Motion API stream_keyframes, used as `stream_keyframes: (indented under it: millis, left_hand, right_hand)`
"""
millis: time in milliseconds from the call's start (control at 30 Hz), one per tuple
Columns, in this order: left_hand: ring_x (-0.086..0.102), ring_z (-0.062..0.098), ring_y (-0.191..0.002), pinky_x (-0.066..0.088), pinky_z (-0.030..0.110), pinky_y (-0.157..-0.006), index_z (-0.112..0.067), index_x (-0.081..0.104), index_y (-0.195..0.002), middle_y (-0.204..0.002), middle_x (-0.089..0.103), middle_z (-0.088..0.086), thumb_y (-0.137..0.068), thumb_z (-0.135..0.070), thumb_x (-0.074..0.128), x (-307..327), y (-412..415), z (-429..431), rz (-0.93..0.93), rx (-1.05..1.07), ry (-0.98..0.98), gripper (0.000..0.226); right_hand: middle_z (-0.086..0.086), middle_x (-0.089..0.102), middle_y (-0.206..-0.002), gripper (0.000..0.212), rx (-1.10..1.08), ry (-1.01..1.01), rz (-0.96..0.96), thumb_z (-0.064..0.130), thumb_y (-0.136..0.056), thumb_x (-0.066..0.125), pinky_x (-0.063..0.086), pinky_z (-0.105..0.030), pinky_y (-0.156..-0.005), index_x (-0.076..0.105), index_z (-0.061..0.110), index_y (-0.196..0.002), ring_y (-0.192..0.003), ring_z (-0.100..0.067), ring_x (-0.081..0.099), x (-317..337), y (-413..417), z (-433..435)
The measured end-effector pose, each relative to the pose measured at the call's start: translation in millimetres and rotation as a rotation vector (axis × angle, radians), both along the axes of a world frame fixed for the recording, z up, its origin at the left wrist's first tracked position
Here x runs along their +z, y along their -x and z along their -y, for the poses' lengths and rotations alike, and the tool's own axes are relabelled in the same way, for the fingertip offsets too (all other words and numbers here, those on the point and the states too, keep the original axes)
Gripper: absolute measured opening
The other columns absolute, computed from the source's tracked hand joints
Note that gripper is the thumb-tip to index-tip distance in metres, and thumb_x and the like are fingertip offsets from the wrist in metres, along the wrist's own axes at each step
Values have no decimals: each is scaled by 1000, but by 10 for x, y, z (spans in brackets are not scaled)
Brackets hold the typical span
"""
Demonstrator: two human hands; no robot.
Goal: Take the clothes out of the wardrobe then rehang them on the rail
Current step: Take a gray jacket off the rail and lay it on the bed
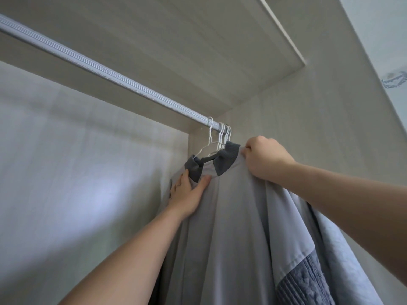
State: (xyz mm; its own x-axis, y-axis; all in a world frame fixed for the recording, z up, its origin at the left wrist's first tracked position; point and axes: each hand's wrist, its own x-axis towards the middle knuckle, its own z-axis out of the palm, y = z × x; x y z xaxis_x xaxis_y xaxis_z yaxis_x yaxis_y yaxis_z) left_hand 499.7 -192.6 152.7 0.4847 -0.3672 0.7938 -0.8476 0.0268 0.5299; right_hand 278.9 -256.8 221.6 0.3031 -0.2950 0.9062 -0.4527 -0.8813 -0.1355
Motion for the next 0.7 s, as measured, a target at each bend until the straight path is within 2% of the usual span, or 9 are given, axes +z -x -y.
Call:
stream_keyframes:
  millis: [67, 200, 400, 533, 700]
  left_hand:
    - [18, 26, -150, 21, 51, -120, -30, 18, -157, -164, 22, -2, -75, -84, 38, 20, 19, -6, 1, 10, 0, 100]
    - [15, 25, -152, 17, 47, -121, -29, 10, -159, -166, 16, -1, -86, -78, 42, 98, 59, -28, -11, 43, 28, 94]
    - [14, 23, -152, 14, 43, -119, -30, 9, -158, -165, 17, -2, -77, -83, 42, 245, 209, -95, -13, -2, 100, 102]
    - [19, 21, -150, 18, 48, -121, -37, 17, -156, -163, 25, -5, -68, -88, 38, 297, 348, -147, 28, -12, 135, 103]
    - [12, 20, -152, 15, 46, -122, -35, 9, -158, -166, 15, -4, -64, -89, 38, 356, 529, -239, 29, 3, 125, 112]
  right_hand:
    - [-13, 55, -93, 29, 11, 19, 27, 36, -99, 45, 43, -37, -74, 61, 12, -98, -88, -37, 54, 4, 16, -7]
    - [-10, 50, -86, 28, 24, 55, 78, 36, -98, 43, 40, -36, -71, 61, 13, -97, -81, -35, 48, 30, 45, -62]
    - [-10, 51, -88, 28, 33, 108, 128, 35, -99, 42, 38, -36, -70, 60, 14, -93, -82, -34, 47, 129, 183, -134]
    - [-10, 49, -87, 27, 31, 107, 143, 34, -98, 44, 38, -36, -70, 61, 13, -96, -81, -33, 46, 155, 209, -204]
    - [-11, 50, -87, 26, 19, 112, 172, 30, -99, 42, 38, -35, -69, 60, 11, -97, -80, -34, 47, 227, 294, -289]
